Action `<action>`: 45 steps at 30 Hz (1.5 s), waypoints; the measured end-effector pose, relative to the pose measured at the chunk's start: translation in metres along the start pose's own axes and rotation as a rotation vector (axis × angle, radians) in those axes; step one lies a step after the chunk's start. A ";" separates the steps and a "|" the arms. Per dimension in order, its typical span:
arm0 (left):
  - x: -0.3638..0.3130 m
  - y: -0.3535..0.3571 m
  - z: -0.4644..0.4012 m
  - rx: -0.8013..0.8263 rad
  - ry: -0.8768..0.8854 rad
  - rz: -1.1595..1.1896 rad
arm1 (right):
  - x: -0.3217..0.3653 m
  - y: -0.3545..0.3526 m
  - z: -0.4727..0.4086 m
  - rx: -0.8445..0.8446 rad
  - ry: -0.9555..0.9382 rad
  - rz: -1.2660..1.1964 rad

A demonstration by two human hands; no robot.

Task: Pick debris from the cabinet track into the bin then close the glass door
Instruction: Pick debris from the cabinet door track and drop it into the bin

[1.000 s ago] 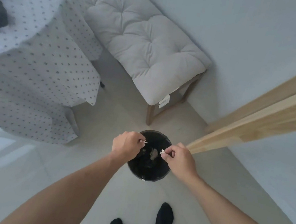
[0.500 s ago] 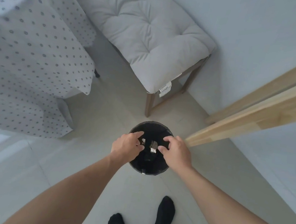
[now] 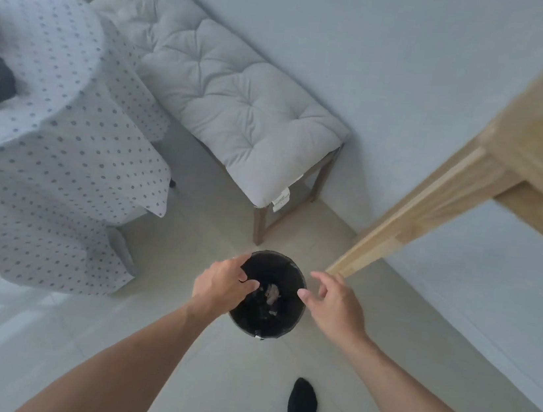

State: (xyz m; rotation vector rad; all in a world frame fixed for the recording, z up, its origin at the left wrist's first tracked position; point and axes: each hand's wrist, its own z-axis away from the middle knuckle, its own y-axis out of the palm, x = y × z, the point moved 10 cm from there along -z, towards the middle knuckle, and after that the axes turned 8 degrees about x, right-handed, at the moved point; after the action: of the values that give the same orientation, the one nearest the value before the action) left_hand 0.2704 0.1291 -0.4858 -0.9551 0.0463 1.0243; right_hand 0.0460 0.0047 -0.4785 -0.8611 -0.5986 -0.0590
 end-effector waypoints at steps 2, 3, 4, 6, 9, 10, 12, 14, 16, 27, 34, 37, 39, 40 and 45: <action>-0.023 -0.023 0.020 -0.032 0.034 -0.009 | 0.009 -0.031 0.023 -0.033 -0.002 -0.008; -0.035 -0.034 0.030 -0.044 0.049 -0.013 | 0.013 -0.047 0.034 -0.052 -0.005 -0.014; -0.048 -0.045 0.040 -0.058 0.065 -0.017 | 0.019 -0.063 0.045 -0.072 -0.011 -0.024; -0.077 -0.069 0.060 -0.103 0.108 -0.028 | 0.032 -0.094 0.066 -0.113 -0.030 -0.044; -0.126 -0.102 0.089 -0.154 0.192 -0.039 | 0.053 -0.141 0.098 -0.179 -0.063 -0.061; -0.143 -0.111 0.098 -0.158 0.225 -0.055 | 0.060 -0.156 0.108 -0.197 -0.071 -0.071; -0.175 -0.125 0.116 -0.153 0.286 -0.083 | 0.069 -0.185 0.128 -0.235 -0.079 -0.094; -0.205 -0.138 0.134 -0.155 0.341 -0.088 | 0.076 -0.212 0.147 -0.278 -0.083 -0.107; -0.236 -0.153 0.152 -0.167 0.401 -0.091 | 0.079 -0.241 0.166 -0.331 -0.096 -0.116; -0.394 -0.182 0.205 -0.199 0.652 -0.152 | 0.043 -0.374 0.236 -0.582 -0.087 -0.201; -0.466 -0.153 0.204 -0.161 0.721 -0.178 | -0.003 -0.426 0.253 -0.710 -0.030 -0.252; -0.495 -0.137 0.202 -0.161 0.750 -0.215 | -0.024 -0.442 0.255 -0.769 0.014 -0.262; -0.511 -0.127 0.200 -0.161 0.759 -0.230 | -0.037 -0.447 0.254 -0.787 0.050 -0.269; -0.518 -0.122 0.199 -0.157 0.769 -0.229 | -0.042 -0.449 0.253 -0.791 0.065 -0.274; -0.546 -0.098 0.193 -0.119 0.803 -0.216 | -0.064 -0.447 0.247 -0.783 0.134 -0.307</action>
State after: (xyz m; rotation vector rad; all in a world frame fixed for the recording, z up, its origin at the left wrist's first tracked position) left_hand -0.0340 -0.1374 -0.0594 -1.3984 0.5411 0.3994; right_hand -0.2506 -0.1225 -0.0771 -1.4984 -0.5787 -0.6598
